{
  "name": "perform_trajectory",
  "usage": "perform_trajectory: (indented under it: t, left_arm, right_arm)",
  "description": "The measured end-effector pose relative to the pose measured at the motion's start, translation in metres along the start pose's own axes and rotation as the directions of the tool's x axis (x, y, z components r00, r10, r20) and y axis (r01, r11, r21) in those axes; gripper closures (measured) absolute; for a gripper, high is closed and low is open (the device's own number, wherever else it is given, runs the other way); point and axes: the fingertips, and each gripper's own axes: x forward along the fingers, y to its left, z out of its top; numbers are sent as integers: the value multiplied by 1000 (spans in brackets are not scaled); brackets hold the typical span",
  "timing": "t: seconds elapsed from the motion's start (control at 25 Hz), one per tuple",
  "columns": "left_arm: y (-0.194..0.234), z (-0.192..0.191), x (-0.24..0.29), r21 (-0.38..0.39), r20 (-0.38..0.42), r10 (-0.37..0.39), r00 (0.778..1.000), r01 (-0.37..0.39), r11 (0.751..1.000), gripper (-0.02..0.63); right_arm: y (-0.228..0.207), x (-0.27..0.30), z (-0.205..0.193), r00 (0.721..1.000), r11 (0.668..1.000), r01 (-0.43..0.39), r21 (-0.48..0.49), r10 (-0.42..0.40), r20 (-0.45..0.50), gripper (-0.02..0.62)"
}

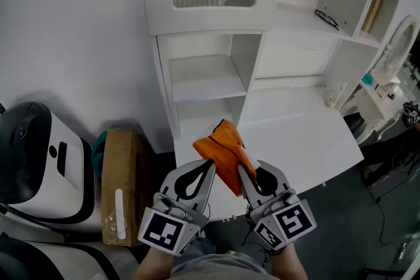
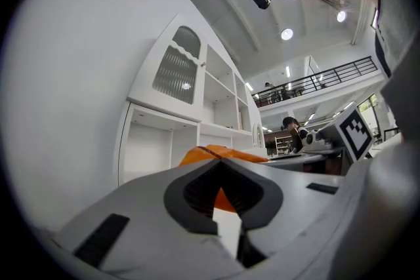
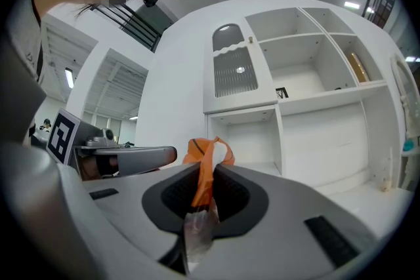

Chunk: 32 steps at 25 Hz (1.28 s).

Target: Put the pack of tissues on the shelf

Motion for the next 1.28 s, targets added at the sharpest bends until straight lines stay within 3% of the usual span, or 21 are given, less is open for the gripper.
perform_trajectory:
  t: [0.4,0.64,0.8,1.28]
  left_arm:
    - [38,1,12,13,48,-41,998,40,999,575]
    - [48,-5,12,-3,20,-83,996,83,997,575]
    - [52,-8,13,-30,-5,-113,994,112,993,575]
    - [47,-11,19,-54,55,-185,981,188,981,575]
  right_arm:
    - [0,34,-1,999,999,44,-5,-44,2,546]
    - [3,46,-1,997,997,81,-14,-81,12,546]
    - [5,50,1,995,994,103,-21,-103,13,546]
    - [5,38,-5,982,982,186,-37,-187,-16,546]
